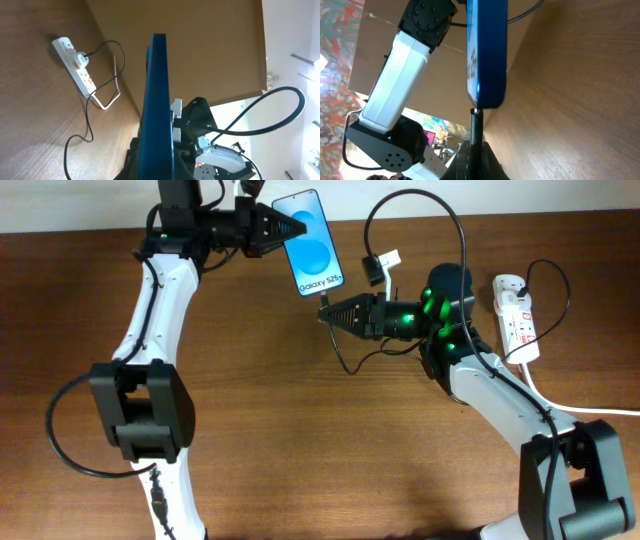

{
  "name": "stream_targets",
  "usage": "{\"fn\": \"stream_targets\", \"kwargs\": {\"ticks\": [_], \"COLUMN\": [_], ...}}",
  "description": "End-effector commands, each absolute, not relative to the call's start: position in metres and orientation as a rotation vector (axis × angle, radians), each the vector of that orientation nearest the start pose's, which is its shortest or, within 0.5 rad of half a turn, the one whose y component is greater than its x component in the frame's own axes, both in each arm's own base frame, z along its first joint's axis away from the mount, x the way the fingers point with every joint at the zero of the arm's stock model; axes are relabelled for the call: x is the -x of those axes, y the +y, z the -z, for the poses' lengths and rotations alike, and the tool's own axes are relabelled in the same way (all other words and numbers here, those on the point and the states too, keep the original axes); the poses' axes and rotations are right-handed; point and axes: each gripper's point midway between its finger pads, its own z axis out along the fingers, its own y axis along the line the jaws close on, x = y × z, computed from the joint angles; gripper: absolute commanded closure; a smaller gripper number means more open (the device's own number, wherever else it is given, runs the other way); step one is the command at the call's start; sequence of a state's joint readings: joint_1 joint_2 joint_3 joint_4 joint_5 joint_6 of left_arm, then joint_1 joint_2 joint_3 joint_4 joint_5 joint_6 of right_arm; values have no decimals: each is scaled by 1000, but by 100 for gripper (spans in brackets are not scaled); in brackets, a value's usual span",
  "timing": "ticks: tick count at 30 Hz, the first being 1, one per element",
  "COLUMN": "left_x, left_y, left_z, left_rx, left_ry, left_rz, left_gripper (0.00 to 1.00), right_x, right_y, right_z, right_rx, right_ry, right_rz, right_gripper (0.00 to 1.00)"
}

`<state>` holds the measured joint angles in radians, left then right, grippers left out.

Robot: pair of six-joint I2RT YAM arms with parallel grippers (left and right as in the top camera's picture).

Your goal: Plug charger to phone and switch on socket

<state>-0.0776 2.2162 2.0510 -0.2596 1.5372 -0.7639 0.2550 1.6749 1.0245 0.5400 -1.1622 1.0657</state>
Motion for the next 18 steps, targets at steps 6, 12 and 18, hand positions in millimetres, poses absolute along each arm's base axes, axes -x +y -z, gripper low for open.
{"fn": "stream_targets", "kwargs": {"ticks": [6, 12, 18], "left_x": [-475, -473, -469], "left_y": [-220, -225, -234], "left_z": [-323, -323, -324], "left_rx": [-524, -542, -565], "left_ry": [2012, 2010, 2010], "left_rz": [2058, 2061, 2070], "left_gripper": [100, 100, 100], "right_x": [-381, -385, -386], "right_y": [251, 245, 245], "right_z": [-260, -260, -261], "right_rx": [205, 185, 187], "right_ry": [1993, 1990, 1986], "right_rz": [-1818, -1810, -1808], "right_gripper": [96, 96, 96]}}
